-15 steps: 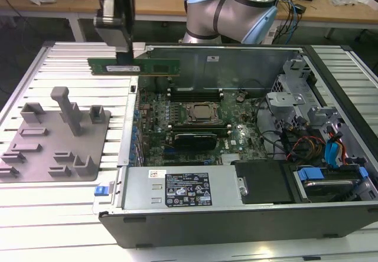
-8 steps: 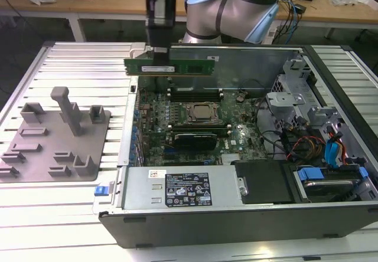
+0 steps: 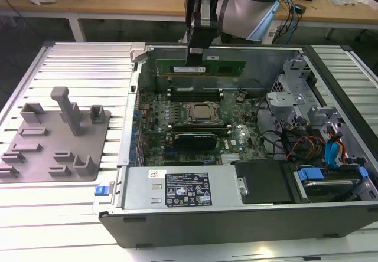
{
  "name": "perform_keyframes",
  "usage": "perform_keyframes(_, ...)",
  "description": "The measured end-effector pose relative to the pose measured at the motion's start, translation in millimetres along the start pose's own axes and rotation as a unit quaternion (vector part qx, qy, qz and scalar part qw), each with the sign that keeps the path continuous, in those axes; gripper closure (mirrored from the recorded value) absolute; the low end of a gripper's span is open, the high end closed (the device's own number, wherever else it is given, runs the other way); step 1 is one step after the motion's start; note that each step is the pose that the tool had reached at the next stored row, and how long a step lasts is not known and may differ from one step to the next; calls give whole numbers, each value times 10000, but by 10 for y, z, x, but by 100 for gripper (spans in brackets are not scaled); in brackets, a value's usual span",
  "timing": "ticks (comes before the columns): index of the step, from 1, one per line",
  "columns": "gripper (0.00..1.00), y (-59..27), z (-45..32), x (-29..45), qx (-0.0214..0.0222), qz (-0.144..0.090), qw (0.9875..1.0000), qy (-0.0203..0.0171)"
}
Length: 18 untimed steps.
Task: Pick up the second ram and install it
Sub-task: 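Pick up the second ram and move it above second insertion slot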
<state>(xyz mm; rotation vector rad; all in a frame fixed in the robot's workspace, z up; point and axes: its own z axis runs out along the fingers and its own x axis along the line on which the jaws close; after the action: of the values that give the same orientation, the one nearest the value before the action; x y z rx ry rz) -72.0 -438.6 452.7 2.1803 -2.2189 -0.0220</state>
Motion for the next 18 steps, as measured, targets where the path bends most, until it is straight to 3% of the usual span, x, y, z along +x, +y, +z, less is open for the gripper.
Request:
perform_keyframes(8,91,-1,86,-177,-1,-1,10000,-29)
perform_keyframes(11,91,-3,183,-253,-1,-1,10000,-36)
perform_keyframes(13,91,-3,225,-274,-1,-1,10000,-35)
perform_keyframes(18,91,-10,418,-325,0,-1,10000,-36)
